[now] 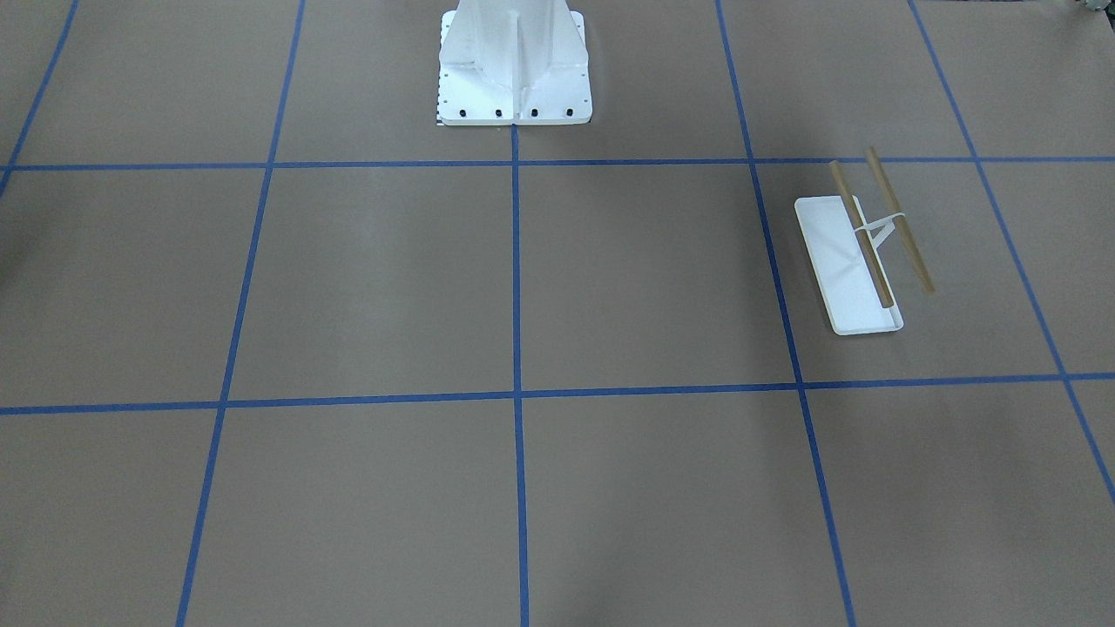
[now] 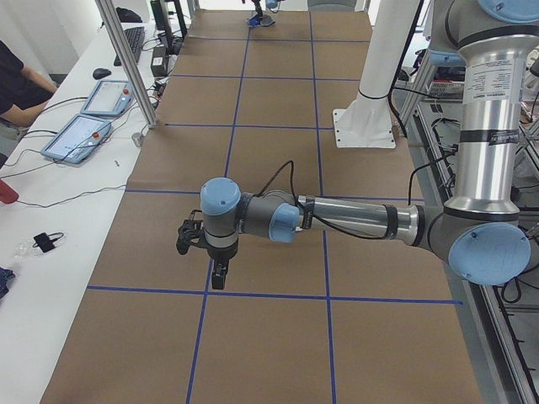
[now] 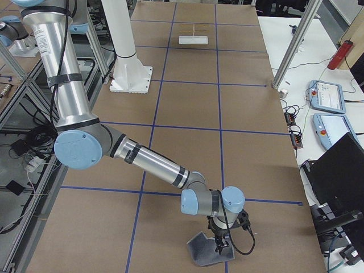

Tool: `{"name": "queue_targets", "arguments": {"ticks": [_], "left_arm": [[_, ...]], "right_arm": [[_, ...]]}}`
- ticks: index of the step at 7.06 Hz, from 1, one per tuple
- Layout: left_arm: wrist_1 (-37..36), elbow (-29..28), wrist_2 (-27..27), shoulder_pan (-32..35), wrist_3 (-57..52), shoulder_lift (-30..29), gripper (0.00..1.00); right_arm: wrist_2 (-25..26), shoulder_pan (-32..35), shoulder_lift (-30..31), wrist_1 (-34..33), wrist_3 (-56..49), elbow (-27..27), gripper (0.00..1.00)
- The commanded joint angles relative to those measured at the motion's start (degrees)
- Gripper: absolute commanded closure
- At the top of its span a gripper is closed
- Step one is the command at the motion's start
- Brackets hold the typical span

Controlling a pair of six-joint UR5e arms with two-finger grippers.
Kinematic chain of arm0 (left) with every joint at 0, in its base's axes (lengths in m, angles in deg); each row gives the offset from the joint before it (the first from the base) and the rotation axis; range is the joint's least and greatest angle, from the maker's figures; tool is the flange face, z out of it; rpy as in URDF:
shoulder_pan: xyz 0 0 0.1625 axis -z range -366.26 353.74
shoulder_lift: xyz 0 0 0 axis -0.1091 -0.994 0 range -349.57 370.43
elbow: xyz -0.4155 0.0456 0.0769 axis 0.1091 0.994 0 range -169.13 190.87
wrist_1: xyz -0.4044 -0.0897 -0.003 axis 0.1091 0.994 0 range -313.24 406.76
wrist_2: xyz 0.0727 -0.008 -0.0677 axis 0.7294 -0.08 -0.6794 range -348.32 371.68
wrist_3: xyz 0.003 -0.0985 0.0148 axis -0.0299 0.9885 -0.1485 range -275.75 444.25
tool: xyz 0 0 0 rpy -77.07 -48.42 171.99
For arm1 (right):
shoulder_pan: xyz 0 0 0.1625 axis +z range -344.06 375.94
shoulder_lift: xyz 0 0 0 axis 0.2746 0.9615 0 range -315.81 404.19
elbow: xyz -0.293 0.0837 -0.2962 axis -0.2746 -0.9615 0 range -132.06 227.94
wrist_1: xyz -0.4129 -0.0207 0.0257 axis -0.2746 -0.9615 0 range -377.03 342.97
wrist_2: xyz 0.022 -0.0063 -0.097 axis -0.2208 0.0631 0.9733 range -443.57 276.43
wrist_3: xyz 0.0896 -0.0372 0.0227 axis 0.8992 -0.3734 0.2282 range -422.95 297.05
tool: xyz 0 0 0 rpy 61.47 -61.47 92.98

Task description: Hang towel on rack

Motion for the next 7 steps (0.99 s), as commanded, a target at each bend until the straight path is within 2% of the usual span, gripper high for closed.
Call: {"name": "queue_targets", "arguments": {"ticks": [1,2,3,4,5,7], "left_arm": [[0.0,0.0,0.0,0.0,0.0,0.0,0.02],[0.0,0.0,-0.1,0.0,0.0,0.0,0.02],[0.1,0.0,-0.1,0.1,0.0,0.0,0.02],[0.1,0.0,0.0,0.0,0.0,0.0,0.02],[0.1,0.0,-0.1,0.0,0.0,-0.1,0.02],[0.1,0.1,-0.1,0.0,0.1,-0.2,0.02]], "right_arm": [[2.8,-0.8,-1.6,3.0,0.0,-4.1,0.00],[3.3,-0.8,-1.7,3.0,0.0,-4.7,0.00],[3.4,-0.9,-1.8,3.0,0.1,-4.7,0.54],[3.3,-0.9,-1.7,3.0,-1.2,-4.7,0.91],[3.0,-0.7,-1.8,3.1,-2.5,-4.6,1.00],[0.4,3.6,-5.2,2.7,-5.4,-4.1,1.00]]}}
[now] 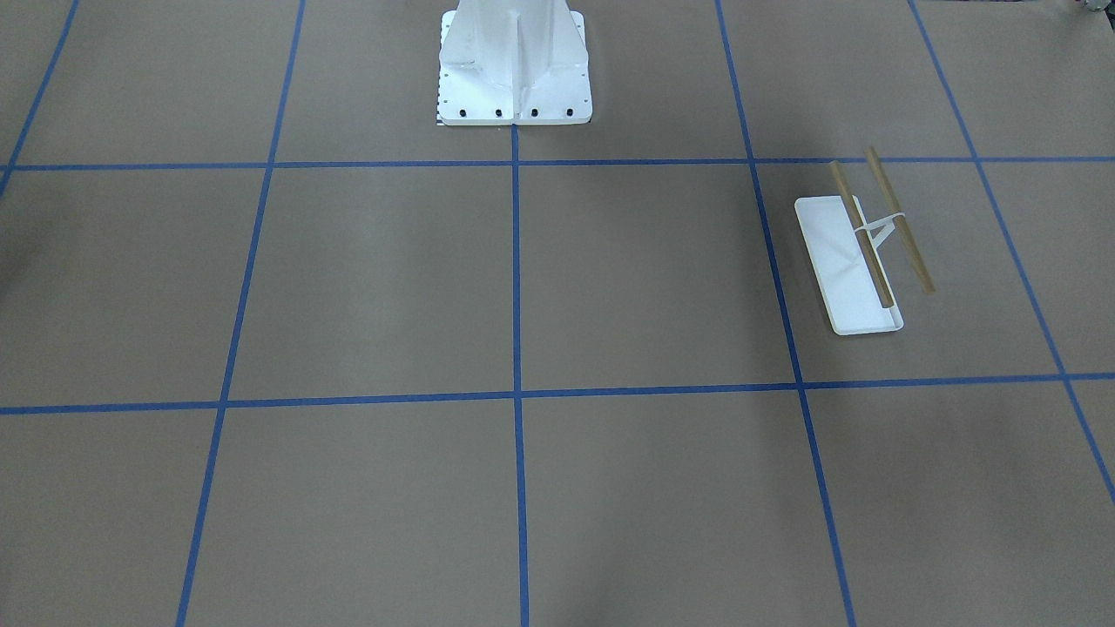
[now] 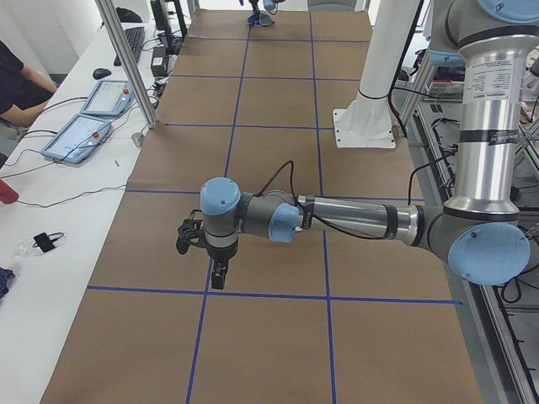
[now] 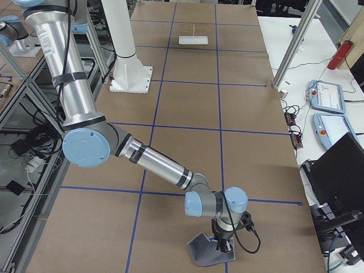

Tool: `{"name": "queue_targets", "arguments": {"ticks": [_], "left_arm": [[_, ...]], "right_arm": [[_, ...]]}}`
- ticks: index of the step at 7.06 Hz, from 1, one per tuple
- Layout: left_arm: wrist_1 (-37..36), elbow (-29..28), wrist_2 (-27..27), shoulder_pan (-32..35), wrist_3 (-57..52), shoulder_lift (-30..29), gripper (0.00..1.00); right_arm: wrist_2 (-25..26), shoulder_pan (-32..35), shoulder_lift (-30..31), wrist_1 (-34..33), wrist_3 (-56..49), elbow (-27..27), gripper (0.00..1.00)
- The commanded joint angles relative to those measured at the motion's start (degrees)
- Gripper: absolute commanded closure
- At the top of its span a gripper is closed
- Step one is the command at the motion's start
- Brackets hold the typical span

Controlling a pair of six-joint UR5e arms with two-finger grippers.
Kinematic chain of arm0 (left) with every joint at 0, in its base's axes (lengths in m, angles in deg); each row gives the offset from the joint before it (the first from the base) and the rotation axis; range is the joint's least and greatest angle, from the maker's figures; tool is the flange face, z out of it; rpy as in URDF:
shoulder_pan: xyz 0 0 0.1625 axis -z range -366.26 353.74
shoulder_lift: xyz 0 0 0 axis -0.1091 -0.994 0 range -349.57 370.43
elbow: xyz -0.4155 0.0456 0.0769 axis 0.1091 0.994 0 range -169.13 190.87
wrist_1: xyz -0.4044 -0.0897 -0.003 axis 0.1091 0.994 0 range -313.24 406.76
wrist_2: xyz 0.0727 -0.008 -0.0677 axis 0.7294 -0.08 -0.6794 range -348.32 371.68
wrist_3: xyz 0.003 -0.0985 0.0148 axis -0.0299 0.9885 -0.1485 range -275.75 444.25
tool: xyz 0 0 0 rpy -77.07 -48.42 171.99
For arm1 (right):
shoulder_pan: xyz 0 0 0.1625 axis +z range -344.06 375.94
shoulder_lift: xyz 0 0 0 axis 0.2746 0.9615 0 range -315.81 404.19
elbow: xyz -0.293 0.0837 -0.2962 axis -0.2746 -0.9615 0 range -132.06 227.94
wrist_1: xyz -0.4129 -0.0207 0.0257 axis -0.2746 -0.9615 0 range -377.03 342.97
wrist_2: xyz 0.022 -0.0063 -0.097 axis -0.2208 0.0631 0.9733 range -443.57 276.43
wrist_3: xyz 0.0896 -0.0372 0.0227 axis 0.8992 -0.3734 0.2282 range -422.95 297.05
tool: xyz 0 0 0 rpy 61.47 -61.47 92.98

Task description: Hang towel on rack

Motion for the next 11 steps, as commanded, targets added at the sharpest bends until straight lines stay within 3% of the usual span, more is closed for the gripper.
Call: {"name": "queue_targets", "arguments": {"ticks": [1,2,3,6,8,10,11], "left_arm": [[0.1,0.4,0.0,0.1,0.1,-0.1,0.02],[0.1,0.4,0.0,0.1,0.1,-0.1,0.02],[0.0,0.3,0.0,0.0,0.1,-0.2,0.02],[0.6,0.0,0.0,0.1,-0.2,-0.3,0.02],[6.5,-2.3,0.0,0.1,0.2,-0.2,0.02],[10.3,-3.0,-0.3,-0.2,6.4,-2.6,0.02],[10.0,-3.5,-3.4,-1.3,11.6,-6.5,0.02]], "right_arm": [[-8.6,6.7,-3.9,-1.2,-3.1,0.3,1.00],[-14.5,9.1,-5.5,-3.0,-3.0,1.4,1.00],[-16.4,9.2,-6.0,-7.8,-2.7,6.9,1.00],[-17.6,3.6,-6.9,-34.3,4.1,37.5,1.00],[-19.0,-5.6,-6.7,-34.9,23.6,52.7,1.00],[-18.4,-13.3,-7.7,-34.6,36.1,62.3,1.00],[-18.1,-16.5,-7.7,-34.6,40.0,66.8,1.00]]}}
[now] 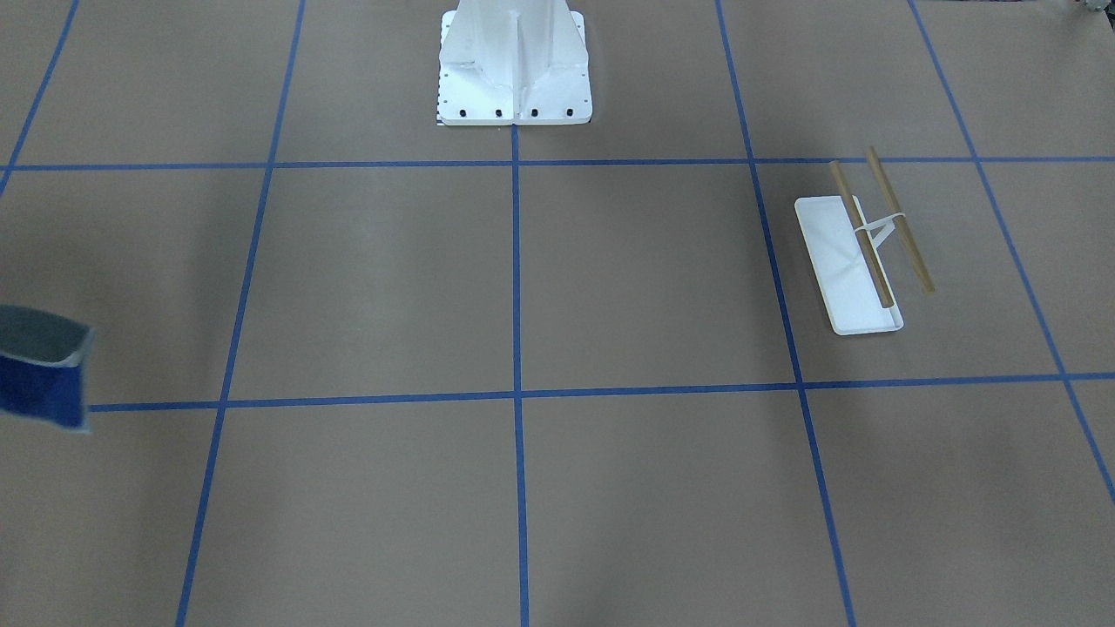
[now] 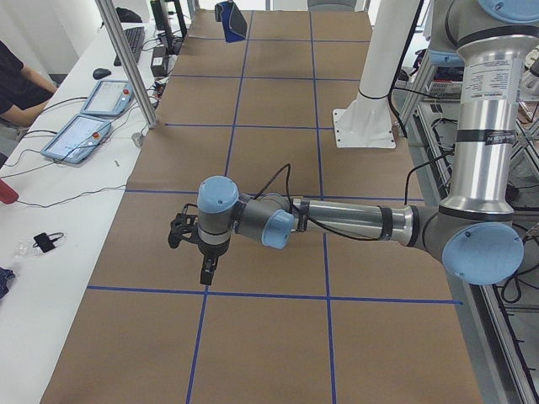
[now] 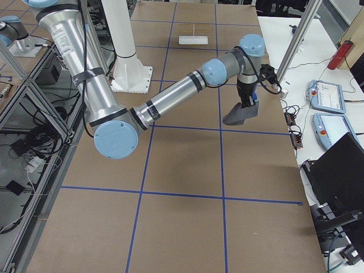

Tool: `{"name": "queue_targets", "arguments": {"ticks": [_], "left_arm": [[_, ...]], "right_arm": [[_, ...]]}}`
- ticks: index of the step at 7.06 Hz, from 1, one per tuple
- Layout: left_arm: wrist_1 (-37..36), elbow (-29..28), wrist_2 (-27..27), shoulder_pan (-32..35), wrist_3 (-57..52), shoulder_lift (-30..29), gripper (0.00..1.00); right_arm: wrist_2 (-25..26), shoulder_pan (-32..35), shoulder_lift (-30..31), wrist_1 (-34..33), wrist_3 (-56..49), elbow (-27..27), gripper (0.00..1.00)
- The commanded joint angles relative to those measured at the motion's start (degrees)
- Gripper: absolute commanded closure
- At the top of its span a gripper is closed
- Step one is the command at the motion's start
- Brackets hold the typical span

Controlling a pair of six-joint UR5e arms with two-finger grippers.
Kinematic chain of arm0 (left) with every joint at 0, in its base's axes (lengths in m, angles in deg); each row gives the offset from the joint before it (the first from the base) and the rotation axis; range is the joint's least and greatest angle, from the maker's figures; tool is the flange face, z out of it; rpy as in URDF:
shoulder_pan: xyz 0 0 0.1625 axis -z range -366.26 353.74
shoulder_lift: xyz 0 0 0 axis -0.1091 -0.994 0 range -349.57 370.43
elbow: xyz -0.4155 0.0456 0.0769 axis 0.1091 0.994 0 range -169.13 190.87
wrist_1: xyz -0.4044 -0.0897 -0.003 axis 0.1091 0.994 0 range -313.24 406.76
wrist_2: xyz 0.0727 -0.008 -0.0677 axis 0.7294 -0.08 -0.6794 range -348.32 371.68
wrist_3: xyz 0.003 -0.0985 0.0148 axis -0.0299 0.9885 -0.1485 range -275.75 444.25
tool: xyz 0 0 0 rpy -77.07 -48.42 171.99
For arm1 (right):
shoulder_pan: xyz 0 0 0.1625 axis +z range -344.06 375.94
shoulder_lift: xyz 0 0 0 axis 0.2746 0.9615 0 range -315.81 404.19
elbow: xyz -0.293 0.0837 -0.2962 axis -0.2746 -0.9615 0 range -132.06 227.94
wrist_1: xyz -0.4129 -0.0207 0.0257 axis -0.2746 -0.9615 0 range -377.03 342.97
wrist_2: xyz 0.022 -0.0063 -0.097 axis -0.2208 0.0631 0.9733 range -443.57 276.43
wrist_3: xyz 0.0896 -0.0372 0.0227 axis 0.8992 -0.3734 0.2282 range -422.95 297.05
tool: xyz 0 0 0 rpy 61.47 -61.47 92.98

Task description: Hang towel on rack

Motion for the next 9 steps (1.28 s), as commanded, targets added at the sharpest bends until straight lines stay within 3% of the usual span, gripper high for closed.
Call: {"name": "queue_targets", "arguments": {"ticks": [1,4,7,9], "left_arm": [[0.9,-0.8,-5.6,-4.2,17.1,-8.9,0.02],[0.9,-1.1,-5.1,-18.8,48.4,-22.7,0.02],[1.2,-1.1,-5.2,-26.6,71.6,-33.2,0.02],[1.6,-0.5,-5.1,-31.0,84.5,-38.2,0.02]], "right_arm": [[4.5,-8.9,-0.1,0.0,9.6,11.0,1.00],[23.5,-27.0,-0.2,-0.1,23.9,24.4,1.00],[41.3,-41.2,-0.6,-0.1,27.0,28.8,1.00],[44.8,-44.0,-0.8,-0.1,27.0,28.6,1.00]]}}
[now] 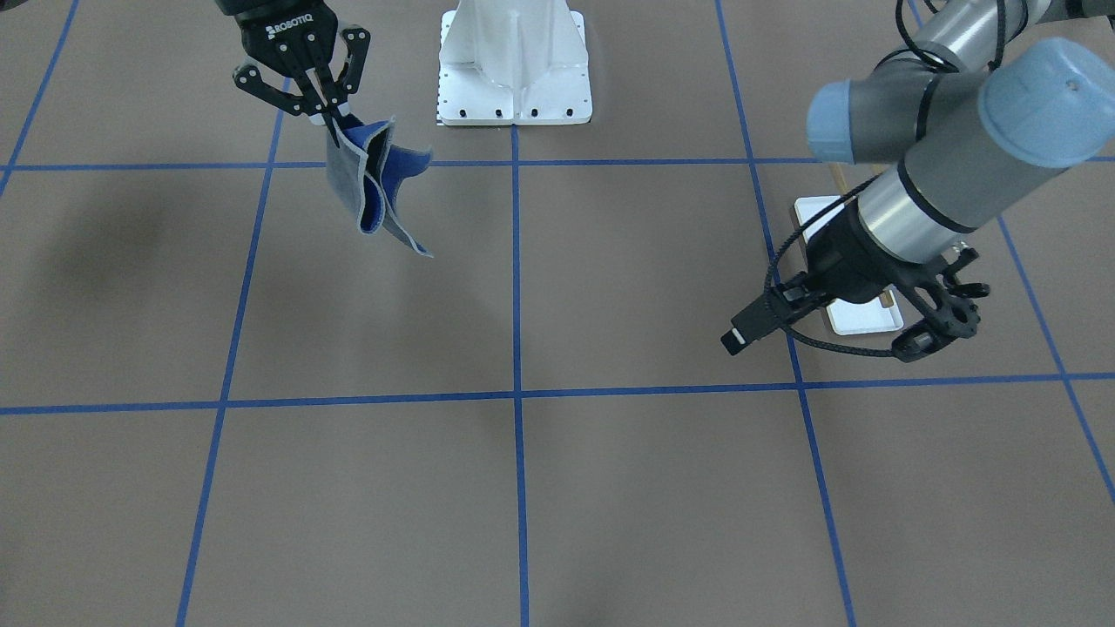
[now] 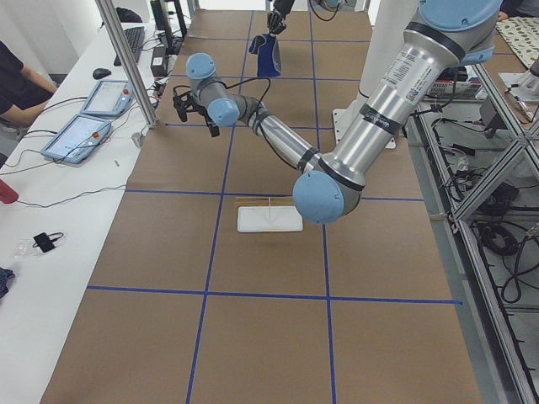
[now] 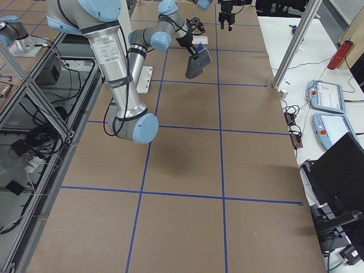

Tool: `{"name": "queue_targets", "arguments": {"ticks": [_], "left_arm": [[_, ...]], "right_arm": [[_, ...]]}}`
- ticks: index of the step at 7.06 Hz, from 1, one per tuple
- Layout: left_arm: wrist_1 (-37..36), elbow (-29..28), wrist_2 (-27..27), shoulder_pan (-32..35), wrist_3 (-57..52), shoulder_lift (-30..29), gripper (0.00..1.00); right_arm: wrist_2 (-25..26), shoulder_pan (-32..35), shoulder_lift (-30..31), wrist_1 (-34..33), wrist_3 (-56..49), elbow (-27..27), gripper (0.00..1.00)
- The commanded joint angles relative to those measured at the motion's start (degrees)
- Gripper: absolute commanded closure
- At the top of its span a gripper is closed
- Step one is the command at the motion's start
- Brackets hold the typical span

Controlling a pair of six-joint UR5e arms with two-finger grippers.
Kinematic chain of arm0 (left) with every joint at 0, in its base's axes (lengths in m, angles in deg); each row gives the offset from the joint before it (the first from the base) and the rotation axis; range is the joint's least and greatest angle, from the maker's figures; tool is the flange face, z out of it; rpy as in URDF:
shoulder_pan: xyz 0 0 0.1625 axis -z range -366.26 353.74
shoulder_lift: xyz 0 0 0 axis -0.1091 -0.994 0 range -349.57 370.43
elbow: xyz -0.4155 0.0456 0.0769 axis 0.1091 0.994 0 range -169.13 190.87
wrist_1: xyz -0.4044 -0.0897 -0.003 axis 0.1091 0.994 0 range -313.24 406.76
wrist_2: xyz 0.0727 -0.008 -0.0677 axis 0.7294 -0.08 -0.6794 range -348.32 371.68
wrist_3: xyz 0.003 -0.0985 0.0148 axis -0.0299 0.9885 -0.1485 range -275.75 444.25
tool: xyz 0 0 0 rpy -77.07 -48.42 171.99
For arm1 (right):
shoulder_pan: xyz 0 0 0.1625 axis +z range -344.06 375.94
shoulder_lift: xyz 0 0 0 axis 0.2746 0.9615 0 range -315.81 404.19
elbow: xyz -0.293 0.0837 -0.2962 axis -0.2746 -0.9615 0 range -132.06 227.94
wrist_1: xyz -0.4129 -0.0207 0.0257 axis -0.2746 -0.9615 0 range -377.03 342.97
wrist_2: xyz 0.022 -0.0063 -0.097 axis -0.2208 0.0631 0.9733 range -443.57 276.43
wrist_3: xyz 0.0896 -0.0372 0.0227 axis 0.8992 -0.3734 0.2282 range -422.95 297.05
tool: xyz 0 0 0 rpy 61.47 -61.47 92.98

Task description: Hang towel on rack

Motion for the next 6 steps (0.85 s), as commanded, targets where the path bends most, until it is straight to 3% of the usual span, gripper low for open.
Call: {"name": "queue_targets", "arguments": {"ticks": [1,3,6], "left_arm": [[3.0,0.5,3.2,-7.3,14.5,-4.9,0.02],[8.3,0.5,6.2,-12.0,25.9,-9.2,0.02],[8.5,-0.3,6.4,-15.6,27.8,-14.2,0.02]], "right_arm": [[7.1,-5.3,-0.3,0.0,0.1,0.0,1.00],[9.3,-7.3,-0.4,0.0,0.0,-0.3,1.00],[9.4,-7.9,-0.5,0.1,0.0,-0.4,1.00]]}}
